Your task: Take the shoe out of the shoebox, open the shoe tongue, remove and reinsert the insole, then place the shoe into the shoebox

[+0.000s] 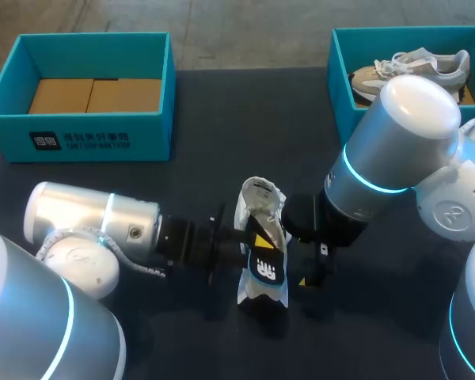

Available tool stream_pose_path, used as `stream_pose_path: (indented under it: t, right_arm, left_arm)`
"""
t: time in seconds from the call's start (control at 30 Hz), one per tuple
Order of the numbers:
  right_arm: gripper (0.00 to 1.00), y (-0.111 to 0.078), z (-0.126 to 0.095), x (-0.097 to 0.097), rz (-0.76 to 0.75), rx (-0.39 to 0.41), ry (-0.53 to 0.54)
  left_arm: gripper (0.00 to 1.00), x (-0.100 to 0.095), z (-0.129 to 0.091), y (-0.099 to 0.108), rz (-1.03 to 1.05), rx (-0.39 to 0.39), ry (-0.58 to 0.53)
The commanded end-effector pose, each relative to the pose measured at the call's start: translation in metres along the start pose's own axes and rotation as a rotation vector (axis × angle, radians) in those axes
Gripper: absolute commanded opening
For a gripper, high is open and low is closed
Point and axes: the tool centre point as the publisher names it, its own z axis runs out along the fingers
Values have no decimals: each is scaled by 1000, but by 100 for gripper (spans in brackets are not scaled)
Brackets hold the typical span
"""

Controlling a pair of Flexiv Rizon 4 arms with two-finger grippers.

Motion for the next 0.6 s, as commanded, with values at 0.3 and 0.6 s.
stream_pose_path:
  t: [0.3,0.6]
  right_arm:
    - [100,1,2,1,1,2,-4]
    - [100,1,2,1,1,2,-4]
  left_arm:
    - [8,4,1,-14,22,21,-20]
    - [0,6,2,-14,50,20,-28]
